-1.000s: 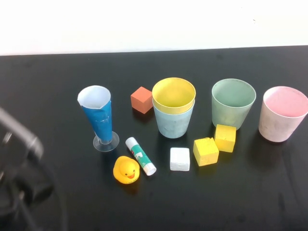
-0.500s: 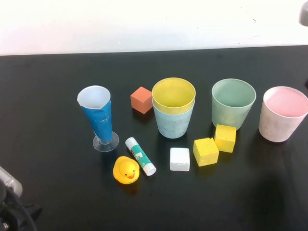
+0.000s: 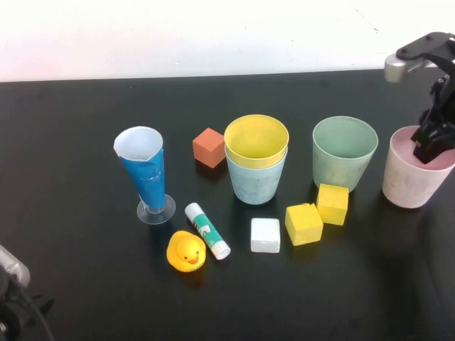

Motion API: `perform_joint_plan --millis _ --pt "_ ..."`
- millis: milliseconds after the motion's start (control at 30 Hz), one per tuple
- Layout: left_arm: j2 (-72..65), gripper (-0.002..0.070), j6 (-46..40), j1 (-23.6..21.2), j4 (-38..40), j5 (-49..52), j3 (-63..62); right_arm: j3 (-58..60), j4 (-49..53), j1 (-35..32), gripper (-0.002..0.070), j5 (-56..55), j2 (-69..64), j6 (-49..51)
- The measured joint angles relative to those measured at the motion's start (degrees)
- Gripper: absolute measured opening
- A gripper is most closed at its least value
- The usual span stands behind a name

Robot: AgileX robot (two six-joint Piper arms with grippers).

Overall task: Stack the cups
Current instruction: Pick up the pink cup, then place the pink cup on the green cup

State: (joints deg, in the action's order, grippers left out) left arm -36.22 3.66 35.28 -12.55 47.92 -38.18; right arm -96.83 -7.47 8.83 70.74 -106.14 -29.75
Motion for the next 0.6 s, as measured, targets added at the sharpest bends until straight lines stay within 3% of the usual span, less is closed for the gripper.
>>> perform_joint_plan --millis 67,133,400,600 --pt "0.00 0.0002 0.00 0.00 -0.55 0.00 0.00 -0.41 -0.12 0.00 0.0053 0.00 0.55 -0.15" --pt "0.00 0.0002 0.00 0.00 -0.92 -0.11 0.00 -1.40 -0.12 0.00 0.0029 0.00 1.74 -0.70" --pt "0.00 0.0002 0.00 0.00 -1.91 -1.51 0.02 -9.00 -5.23 0.00 0.0025 0.59 11.55 -5.00" --pt "0.00 0.0002 0.00 0.00 -3.15 -4.35 0.02 -12.31 -12.37 1.43 0.0025 0.59 11.23 -8.38"
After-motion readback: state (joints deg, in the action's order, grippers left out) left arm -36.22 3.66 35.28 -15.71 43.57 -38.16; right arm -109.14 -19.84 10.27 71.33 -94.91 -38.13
